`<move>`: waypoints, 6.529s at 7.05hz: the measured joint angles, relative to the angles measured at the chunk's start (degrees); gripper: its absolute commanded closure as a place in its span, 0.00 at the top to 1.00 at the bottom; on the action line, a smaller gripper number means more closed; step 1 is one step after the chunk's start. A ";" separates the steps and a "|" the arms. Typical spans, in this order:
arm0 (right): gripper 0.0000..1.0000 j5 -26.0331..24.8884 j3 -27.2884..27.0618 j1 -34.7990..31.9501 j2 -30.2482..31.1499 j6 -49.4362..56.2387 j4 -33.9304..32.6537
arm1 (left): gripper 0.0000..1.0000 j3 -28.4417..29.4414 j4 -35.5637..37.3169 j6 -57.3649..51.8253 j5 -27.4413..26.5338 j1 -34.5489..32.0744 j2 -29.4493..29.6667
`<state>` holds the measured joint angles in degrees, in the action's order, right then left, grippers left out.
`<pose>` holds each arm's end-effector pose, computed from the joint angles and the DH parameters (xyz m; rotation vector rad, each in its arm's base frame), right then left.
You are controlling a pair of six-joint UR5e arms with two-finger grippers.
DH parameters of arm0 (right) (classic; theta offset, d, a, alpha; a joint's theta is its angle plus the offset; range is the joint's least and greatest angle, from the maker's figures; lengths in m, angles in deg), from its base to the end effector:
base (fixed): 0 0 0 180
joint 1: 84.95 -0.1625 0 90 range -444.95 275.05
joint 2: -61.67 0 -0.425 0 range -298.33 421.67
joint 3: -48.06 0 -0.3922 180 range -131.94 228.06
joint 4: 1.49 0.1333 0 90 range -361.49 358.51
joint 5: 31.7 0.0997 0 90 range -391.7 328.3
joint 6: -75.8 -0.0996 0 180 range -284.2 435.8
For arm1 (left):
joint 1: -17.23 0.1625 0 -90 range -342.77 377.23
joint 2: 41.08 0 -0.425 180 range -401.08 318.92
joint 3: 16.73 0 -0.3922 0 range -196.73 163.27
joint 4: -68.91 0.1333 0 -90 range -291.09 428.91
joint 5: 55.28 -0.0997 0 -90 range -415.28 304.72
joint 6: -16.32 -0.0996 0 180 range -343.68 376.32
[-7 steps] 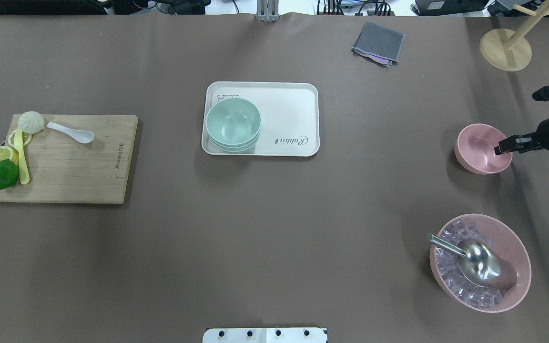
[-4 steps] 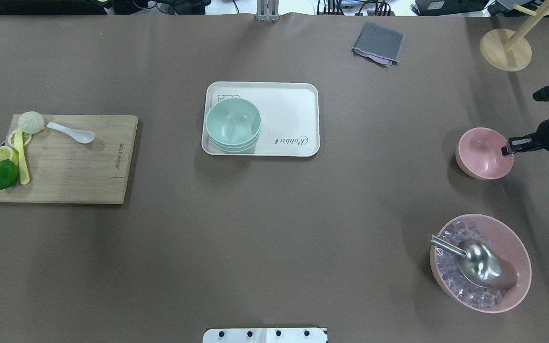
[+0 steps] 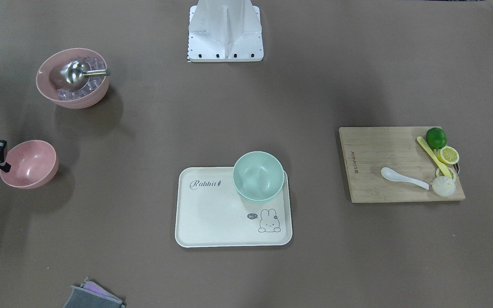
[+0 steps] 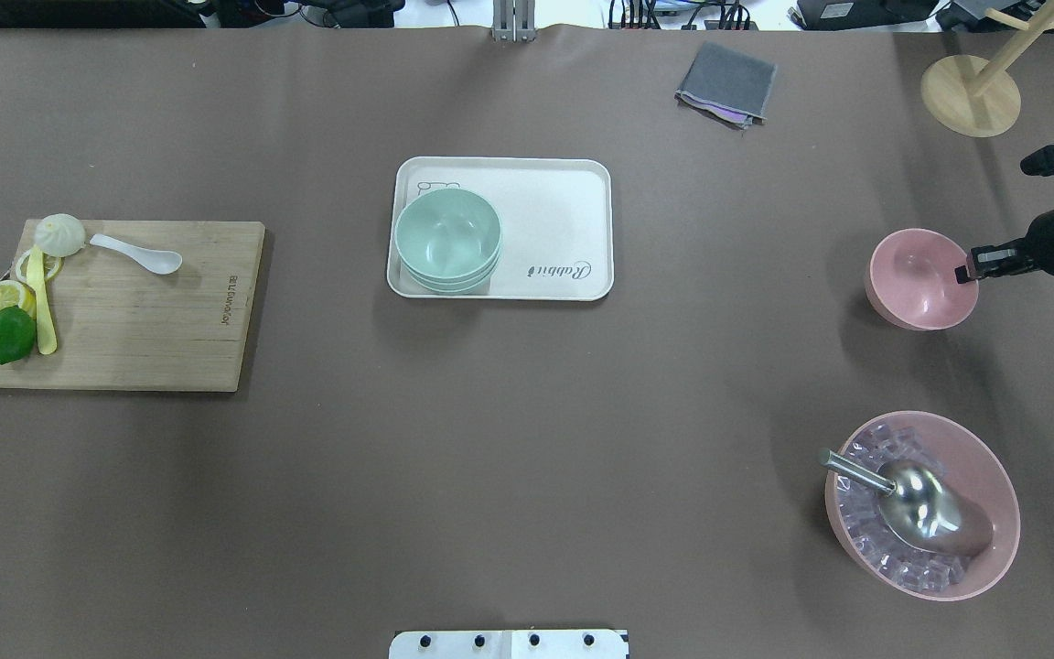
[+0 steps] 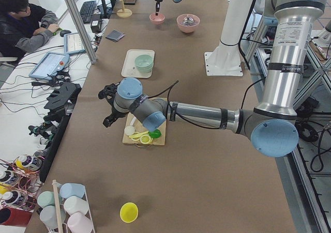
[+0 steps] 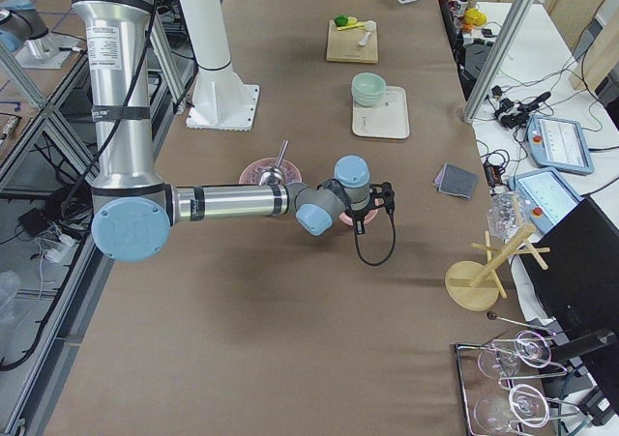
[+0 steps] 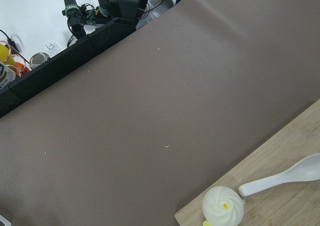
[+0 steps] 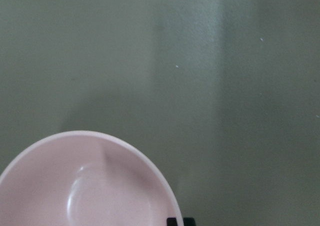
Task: Stack pink bowl on green and place spoon
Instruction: 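Lift the pink bowl with the right gripper and carry it over the green bowl, then lower the pink bowl into the green bowl and open the right gripper, then withdraw the right arm away while the left gripper reaches toward the white spoon, then grasp the white spoon on the cutting board with the left gripper and lift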
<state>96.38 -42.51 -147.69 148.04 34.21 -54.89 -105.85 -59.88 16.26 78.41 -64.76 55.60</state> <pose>-0.1856 -0.5172 0.5521 0.2052 -0.9096 -0.0048 0.0143 -0.5647 0.5263 0.6905 0.7758 0.4244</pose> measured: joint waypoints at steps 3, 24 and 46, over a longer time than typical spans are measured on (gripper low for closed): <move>0.00 -0.59 -4.31 4.57 -14.08 -16.15 -15.28 | 1.00 0.00 0.00 1.89 0.00 1.55 0.18; 1.00 -15.36 12.01 21.26 -46.00 -36.44 -27.20 | 0.99 -0.27 0.31 15.51 -0.46 6.79 1.74; 1.00 2.96 -0.06 -26.61 -0.76 35.32 -29.80 | 0.62 4.79 -6.56 96.35 -28.66 30.37 2.09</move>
<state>99.34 -42.57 -174.30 147.28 69.53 -84.68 -101.06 -66.44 112.61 49.75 -34.39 57.69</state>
